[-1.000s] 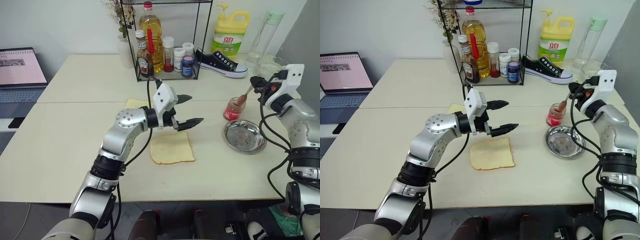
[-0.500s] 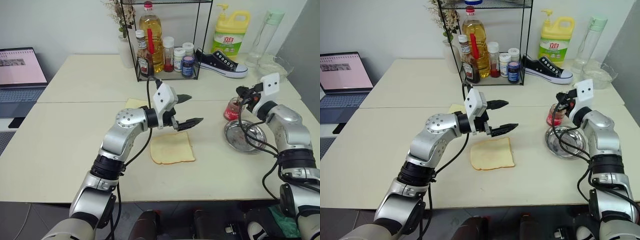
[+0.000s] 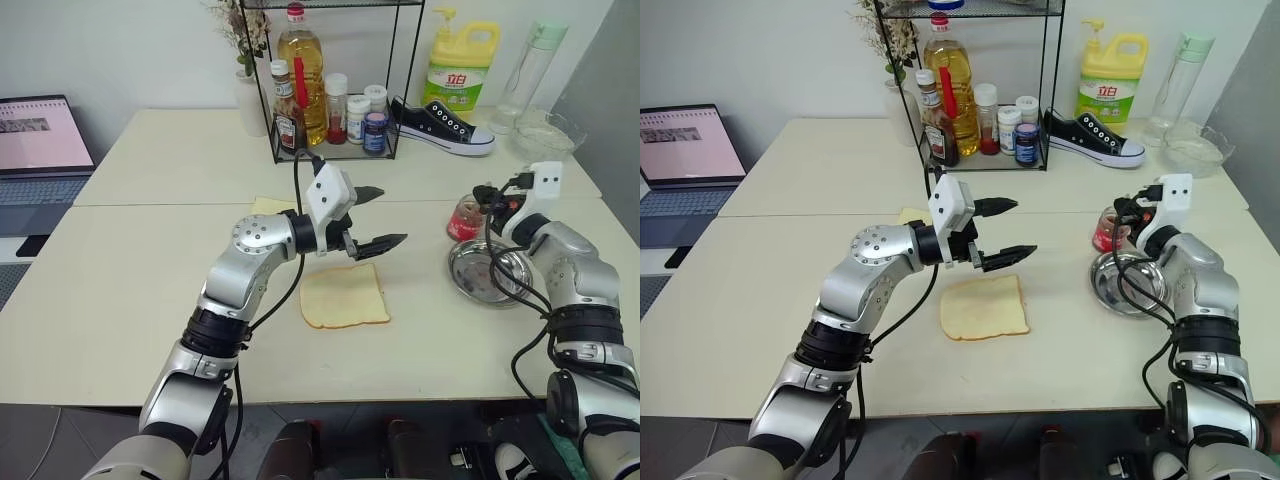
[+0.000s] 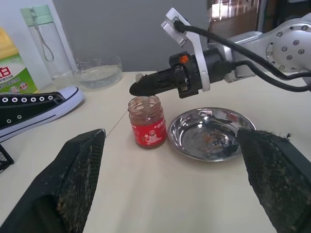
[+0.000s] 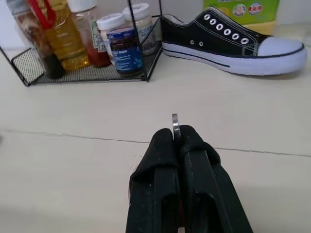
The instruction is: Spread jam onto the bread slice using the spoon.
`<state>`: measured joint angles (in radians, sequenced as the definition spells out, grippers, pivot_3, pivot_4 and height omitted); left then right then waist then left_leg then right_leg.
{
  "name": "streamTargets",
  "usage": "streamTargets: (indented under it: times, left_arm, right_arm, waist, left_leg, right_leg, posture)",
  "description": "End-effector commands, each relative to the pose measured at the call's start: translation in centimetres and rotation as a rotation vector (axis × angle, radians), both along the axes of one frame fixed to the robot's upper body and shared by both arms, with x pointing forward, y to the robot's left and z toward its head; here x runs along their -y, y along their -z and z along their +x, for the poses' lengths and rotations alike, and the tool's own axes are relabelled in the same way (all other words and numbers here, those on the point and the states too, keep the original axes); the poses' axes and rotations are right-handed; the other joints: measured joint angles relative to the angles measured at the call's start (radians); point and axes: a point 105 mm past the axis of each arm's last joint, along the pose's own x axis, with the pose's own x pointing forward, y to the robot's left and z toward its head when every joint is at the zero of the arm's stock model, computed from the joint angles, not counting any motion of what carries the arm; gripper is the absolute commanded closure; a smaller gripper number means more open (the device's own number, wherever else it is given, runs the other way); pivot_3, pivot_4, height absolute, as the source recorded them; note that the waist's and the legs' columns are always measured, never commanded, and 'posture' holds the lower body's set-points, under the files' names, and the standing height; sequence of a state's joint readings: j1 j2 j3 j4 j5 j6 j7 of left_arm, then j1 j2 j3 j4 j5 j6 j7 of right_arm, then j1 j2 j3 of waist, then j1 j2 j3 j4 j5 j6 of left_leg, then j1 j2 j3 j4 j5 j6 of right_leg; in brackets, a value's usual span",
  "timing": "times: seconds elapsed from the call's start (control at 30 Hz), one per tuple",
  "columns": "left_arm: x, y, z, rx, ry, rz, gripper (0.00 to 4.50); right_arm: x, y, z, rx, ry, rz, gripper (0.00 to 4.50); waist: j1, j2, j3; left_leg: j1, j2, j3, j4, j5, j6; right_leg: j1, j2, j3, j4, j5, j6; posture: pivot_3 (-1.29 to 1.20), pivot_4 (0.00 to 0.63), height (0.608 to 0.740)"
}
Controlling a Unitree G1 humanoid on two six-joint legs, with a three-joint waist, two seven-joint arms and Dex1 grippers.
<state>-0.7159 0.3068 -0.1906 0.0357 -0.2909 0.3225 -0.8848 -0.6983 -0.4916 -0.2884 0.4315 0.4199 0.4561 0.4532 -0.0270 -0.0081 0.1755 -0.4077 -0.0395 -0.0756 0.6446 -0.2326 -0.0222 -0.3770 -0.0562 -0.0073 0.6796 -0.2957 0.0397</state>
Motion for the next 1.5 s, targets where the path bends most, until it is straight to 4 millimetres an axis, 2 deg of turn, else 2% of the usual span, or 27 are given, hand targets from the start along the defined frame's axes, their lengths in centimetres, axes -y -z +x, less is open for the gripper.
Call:
streamTargets:
  times: [0.03, 0.17, 0.6, 0.87, 1.33, 1.43, 1.5]
  left_arm:
    - [0.2, -1.7, -0.2, 0.066, 0.014, -0.020, 0.00]
    - [0.3, -1.8, -0.1, 0.075, 0.012, -0.022, 0.00]
    - [0.4, -1.9, 0.0, 0.077, 0.019, -0.025, 0.00]
    - [0.4, -1.9, 0.1, 0.079, 0.019, -0.025, 0.00]
    - [-0.1, -1.9, 0.3, 0.082, 0.026, -0.009, 0.00]
    - [-1.1, -1.8, 0.3, 0.078, 0.026, 0.013, 0.00]
    - [-2.0, -1.5, 0.1, 0.066, 0.030, 0.036, 0.00]
  right_arm:
    - [0.7, -3.6, -0.2, 0.094, 0.025, 0.103, 4.45]
    - [2.2, -4.6, -0.3, 0.107, 0.075, 0.245, 4.45]
    - [4.9, -7.9, -0.8, 0.168, 0.141, 0.409, 4.45]
    - [5.7, -7.7, -1.2, 0.157, 0.165, 0.527, 4.45]
    - [5.2, -9.0, -2.3, 0.184, 0.130, 0.666, 4.45]
    - [4.0, -10.1, -2.9, 0.198, 0.086, 0.690, 4.45]
    - [2.4, -10.6, -3.3, 0.195, 0.039, 0.632, 4.45]
  waist:
    - [0.000, 0.000, 0.000]
    - [0.000, 0.000, 0.000]
    - [0.000, 0.000, 0.000]
    - [0.000, 0.000, 0.000]
    - [0.000, 0.000, 0.000]
    - [-0.001, 0.000, 0.000]
    - [-0.001, 0.000, 0.000]
  left_leg:
    - [0.000, 0.000, 0.000, 0.000, 0.000, 0.000]
    - [0.000, 0.000, 0.000, 0.000, 0.000, 0.000]
    - [0.000, 0.000, 0.000, 0.000, 0.000, 0.000]
    - [0.000, 0.000, 0.000, 0.000, 0.000, 0.000]
    - [-0.001, 0.000, 0.000, 0.000, 0.000, 0.000]
    - [-0.001, 0.000, 0.001, 0.000, 0.000, 0.000]
    - [-0.002, 0.000, 0.001, 0.000, 0.000, 0.000]
  right_leg:
    - [0.000, 0.000, 0.000, 0.000, 0.000, 0.000]
    - [0.000, 0.000, 0.000, 0.000, 0.000, 0.000]
    - [0.000, 0.000, 0.000, 0.000, 0.000, 0.000]
    - [0.000, 0.000, 0.000, 0.000, 0.000, 0.000]
    - [-0.001, 0.000, 0.000, 0.000, 0.000, 0.000]
    - [-0.001, 0.000, 0.000, 0.001, 0.000, 0.000]
    - [-0.002, 0.000, 0.001, 0.001, 0.000, 0.000]
  posture:
    - [0.00, 0.150, 0.740]
    - [0.00, 0.150, 0.740]
    - [0.00, 0.150, 0.740]
    - [0.00, 0.150, 0.740]
    - [0.00, 0.150, 0.740]
    - [0.00, 0.150, 0.740]
    - [0.00, 0.150, 0.740]
